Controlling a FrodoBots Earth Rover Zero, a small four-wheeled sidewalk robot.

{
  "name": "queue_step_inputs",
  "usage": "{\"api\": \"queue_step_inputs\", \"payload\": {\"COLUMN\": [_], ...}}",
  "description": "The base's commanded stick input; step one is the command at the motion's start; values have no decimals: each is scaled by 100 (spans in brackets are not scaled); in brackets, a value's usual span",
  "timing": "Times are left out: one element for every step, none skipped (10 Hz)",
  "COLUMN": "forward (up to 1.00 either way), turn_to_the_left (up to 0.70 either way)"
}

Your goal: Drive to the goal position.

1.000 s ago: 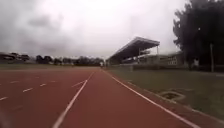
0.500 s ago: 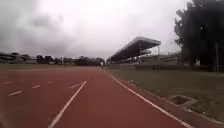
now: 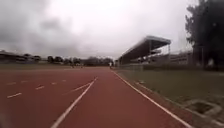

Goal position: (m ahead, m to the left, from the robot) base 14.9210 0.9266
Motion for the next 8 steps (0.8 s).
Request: {"api": "queue_step_inputs", "payload": {"forward": [70,70,70,70,70,70,70,70], "turn_to_the_left": [0,0,0,0,0,0,0,0]}}
